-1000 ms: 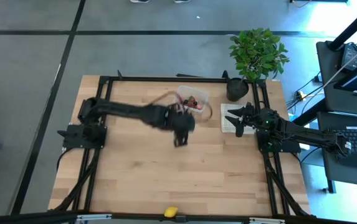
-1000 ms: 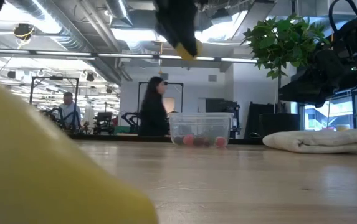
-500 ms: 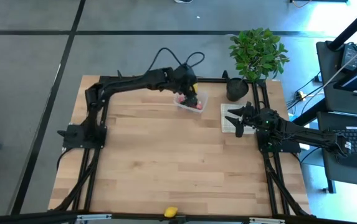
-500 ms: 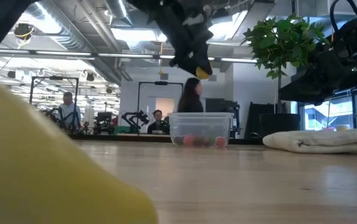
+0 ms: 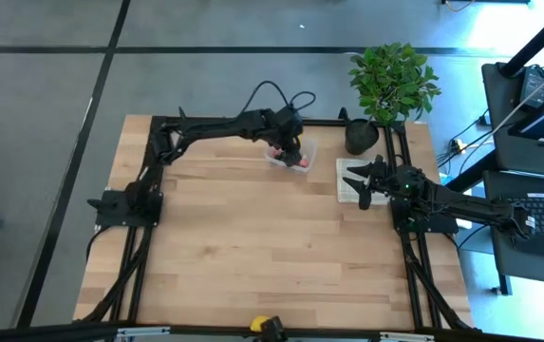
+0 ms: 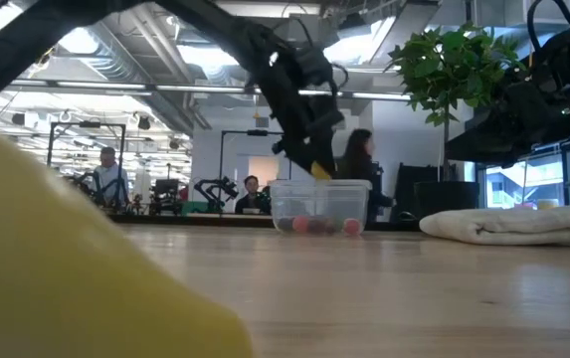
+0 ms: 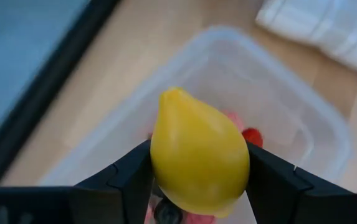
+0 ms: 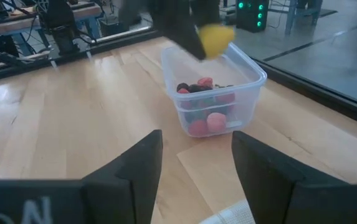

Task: Pick and placing Produce into tupperware
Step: Put the left lemon into the transparent container

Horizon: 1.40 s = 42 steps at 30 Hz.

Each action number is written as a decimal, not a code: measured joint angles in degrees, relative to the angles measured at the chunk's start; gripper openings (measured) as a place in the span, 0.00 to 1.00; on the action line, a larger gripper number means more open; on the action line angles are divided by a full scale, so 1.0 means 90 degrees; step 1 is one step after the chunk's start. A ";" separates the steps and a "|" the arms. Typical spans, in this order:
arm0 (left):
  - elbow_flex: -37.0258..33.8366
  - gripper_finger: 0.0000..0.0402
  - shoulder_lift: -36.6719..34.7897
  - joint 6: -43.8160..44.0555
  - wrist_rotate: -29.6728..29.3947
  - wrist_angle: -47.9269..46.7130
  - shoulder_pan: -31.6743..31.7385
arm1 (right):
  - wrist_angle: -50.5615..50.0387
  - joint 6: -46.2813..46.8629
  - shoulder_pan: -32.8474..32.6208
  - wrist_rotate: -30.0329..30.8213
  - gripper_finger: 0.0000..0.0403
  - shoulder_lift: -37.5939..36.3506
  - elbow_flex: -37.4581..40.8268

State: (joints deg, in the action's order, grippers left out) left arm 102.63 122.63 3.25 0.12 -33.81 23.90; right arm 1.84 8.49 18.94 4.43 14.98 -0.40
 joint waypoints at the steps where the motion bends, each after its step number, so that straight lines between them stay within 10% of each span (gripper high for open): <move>1: 0.0000 0.51 0.0078 0.0002 0.0056 -0.0020 0.0000 | 0.0000 0.0000 0.0000 0.0000 0.48 0.0002 0.0000; 42: -0.0002 0.54 0.0546 0.0240 0.0264 -0.0164 -0.0117 | 0.0000 0.0002 0.0000 0.0000 0.48 0.0002 0.0000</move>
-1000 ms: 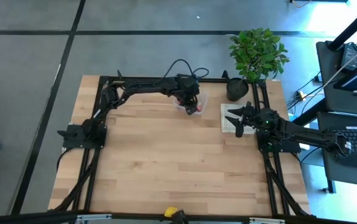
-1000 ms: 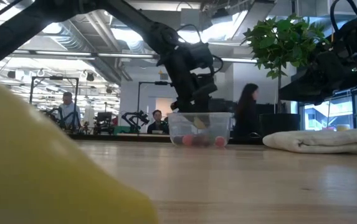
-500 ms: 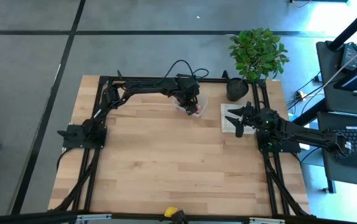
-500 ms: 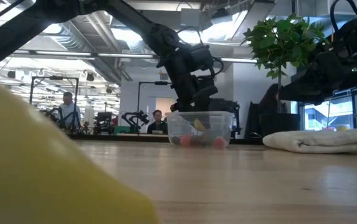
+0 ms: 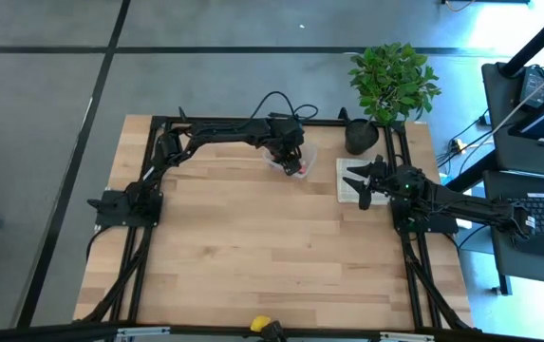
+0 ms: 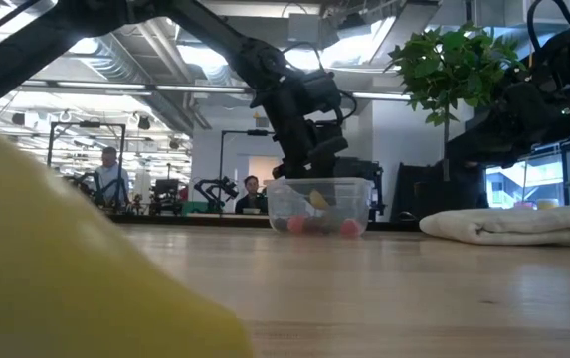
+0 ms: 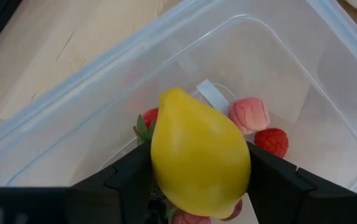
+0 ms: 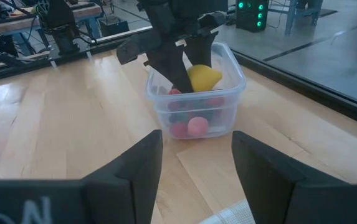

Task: Pick and placing Produce into tupperware
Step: Put the left lemon into the transparent container

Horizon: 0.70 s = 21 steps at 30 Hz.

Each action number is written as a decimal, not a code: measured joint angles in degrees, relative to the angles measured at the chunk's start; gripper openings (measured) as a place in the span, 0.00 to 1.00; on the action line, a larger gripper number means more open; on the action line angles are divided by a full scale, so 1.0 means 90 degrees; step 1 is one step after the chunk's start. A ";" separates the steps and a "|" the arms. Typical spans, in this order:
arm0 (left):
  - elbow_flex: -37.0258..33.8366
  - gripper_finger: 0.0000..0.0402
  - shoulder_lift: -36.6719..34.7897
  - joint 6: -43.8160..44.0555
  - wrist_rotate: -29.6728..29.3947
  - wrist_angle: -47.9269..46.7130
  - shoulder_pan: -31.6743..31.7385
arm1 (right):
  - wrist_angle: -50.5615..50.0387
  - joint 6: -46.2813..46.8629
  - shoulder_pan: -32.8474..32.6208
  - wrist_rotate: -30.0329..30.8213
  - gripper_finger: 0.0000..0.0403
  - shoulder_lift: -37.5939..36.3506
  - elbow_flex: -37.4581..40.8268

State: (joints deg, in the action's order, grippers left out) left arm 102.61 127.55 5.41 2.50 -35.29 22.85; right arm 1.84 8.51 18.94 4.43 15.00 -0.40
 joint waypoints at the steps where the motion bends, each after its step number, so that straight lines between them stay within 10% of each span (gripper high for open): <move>1: 0.0000 0.54 0.0000 0.0000 0.0000 0.0000 0.0000 | -0.0002 0.0000 0.0000 0.0000 0.48 0.0000 0.0000; 21: 0.0000 0.61 -0.0005 0.0001 -0.0009 0.0056 -0.0006 | -0.0002 0.0000 0.0000 0.0000 0.48 -0.0001 -0.0001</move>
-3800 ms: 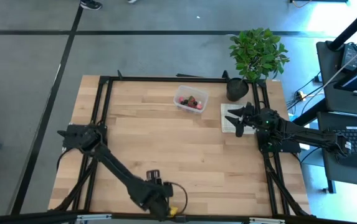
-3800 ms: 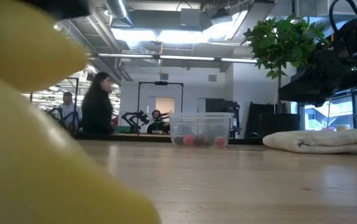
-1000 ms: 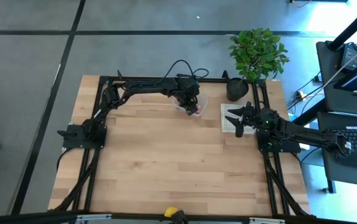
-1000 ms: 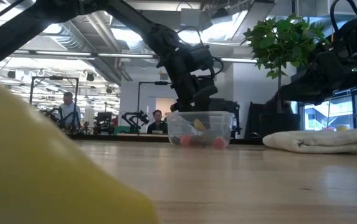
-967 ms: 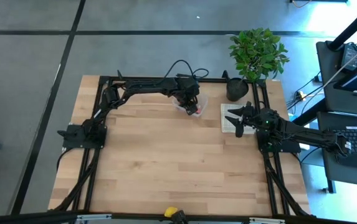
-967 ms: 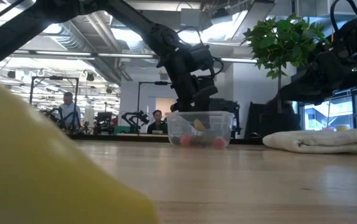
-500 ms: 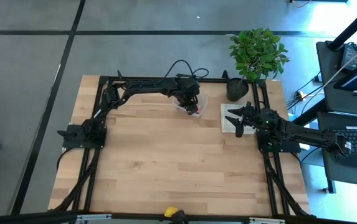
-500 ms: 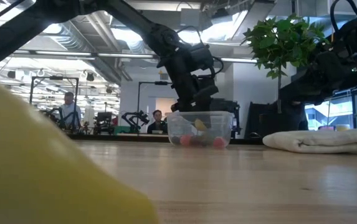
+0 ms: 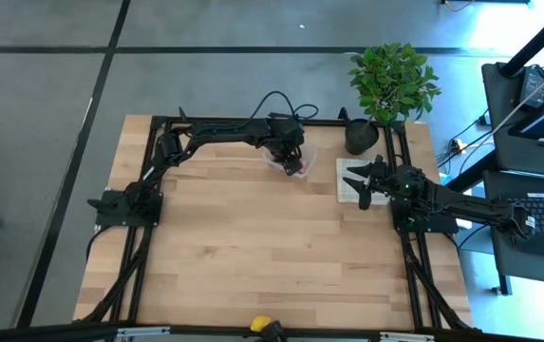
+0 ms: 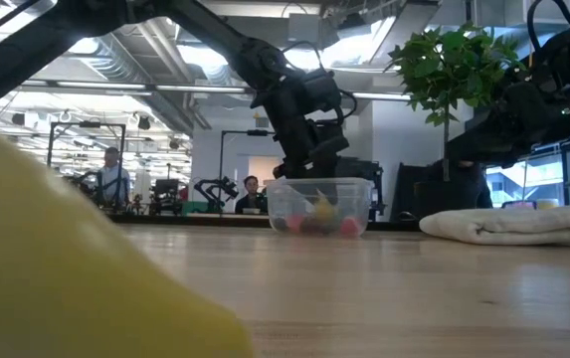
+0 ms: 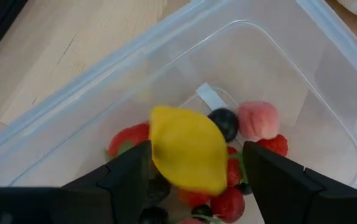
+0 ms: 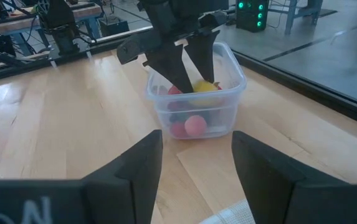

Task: Pick and placing Produce into tupperware
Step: Put the left lemon into the transparent container, then put the lemon into the transparent container

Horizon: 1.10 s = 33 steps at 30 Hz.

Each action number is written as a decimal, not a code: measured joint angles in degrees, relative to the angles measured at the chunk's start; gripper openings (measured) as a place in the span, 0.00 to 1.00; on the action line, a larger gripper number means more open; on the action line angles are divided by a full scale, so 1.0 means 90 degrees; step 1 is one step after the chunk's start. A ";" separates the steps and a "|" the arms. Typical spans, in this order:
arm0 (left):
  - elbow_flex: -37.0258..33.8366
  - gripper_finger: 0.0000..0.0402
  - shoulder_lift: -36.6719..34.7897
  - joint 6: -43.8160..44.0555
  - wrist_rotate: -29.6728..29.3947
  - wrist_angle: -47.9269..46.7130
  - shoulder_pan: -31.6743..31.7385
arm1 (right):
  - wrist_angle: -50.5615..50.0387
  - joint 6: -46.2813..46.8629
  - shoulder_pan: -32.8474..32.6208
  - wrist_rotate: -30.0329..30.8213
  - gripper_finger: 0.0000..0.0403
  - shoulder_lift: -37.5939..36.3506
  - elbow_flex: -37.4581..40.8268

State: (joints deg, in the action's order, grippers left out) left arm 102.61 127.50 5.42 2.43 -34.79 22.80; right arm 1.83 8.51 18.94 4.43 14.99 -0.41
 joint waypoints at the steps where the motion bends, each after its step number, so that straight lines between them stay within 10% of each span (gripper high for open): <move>1: 0.0000 0.62 0.0000 0.0000 0.0000 0.0000 0.0001 | 0.0002 0.0000 0.0000 0.0000 0.48 0.0000 0.0001; 20: 0.0010 0.68 -0.1719 -0.0395 0.0016 -0.0207 -0.0209 | -0.0002 0.0024 0.0000 -0.0010 0.48 0.0000 0.0000; 33: 0.0010 0.68 -0.3560 -0.1298 0.0042 -0.1135 -0.1870 | 0.0002 0.0192 0.0000 -0.0019 0.48 -0.0001 0.0001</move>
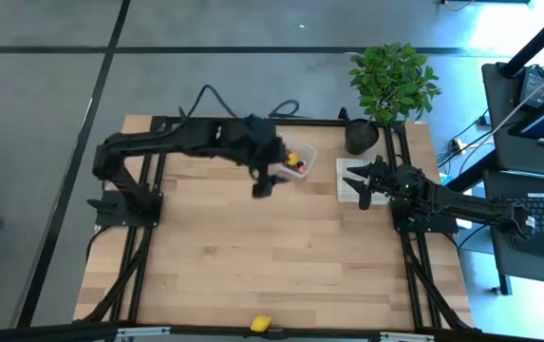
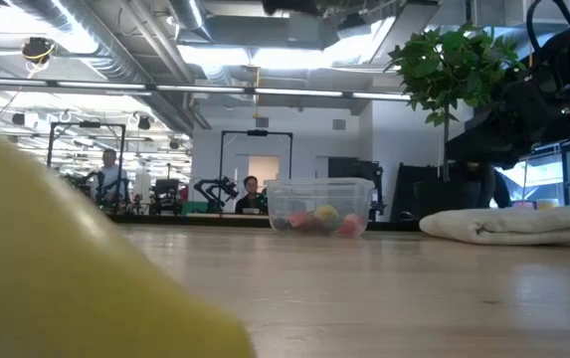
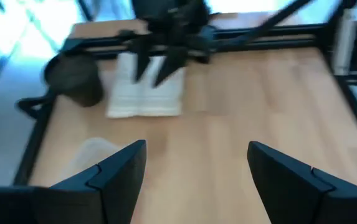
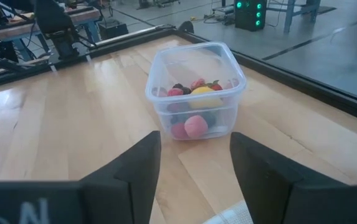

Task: Pick and placing Produce into tupperware
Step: Put the lemon into the transparent container

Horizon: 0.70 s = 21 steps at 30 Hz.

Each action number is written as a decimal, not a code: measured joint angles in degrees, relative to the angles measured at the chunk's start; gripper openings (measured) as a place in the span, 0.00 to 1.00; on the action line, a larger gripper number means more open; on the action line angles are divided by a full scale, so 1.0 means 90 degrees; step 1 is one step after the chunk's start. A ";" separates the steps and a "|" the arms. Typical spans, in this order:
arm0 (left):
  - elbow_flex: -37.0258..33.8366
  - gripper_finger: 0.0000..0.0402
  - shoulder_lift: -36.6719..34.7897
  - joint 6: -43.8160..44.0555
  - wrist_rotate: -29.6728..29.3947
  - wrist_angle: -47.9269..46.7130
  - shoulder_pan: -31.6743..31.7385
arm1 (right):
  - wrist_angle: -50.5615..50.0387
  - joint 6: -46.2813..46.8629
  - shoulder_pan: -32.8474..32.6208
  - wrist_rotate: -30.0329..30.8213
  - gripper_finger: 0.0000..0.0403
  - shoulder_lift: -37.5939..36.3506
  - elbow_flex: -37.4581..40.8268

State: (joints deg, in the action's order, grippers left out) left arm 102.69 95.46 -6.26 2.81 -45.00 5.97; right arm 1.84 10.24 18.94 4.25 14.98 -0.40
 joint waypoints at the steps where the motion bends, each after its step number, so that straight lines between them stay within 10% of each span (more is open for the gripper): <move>1: 0.0002 0.68 -0.0053 0.0036 -0.0004 -0.0082 -0.0165 | -0.0003 0.0001 0.0000 0.0000 0.48 0.0000 0.0000; 10: -0.0007 0.68 0.0017 0.0681 -0.0040 -0.1062 -0.1876 | 0.0001 0.0324 -0.0002 0.0001 0.48 0.0002 0.0000; 21: -0.0008 0.68 0.0487 0.1682 -0.1981 -0.0877 -0.4239 | -0.0002 0.0702 -0.0004 0.0020 0.48 0.0002 0.0000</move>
State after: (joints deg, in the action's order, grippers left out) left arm 102.62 99.85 8.87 -15.03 -52.89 -32.18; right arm 1.83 16.56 18.90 4.44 15.00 -0.40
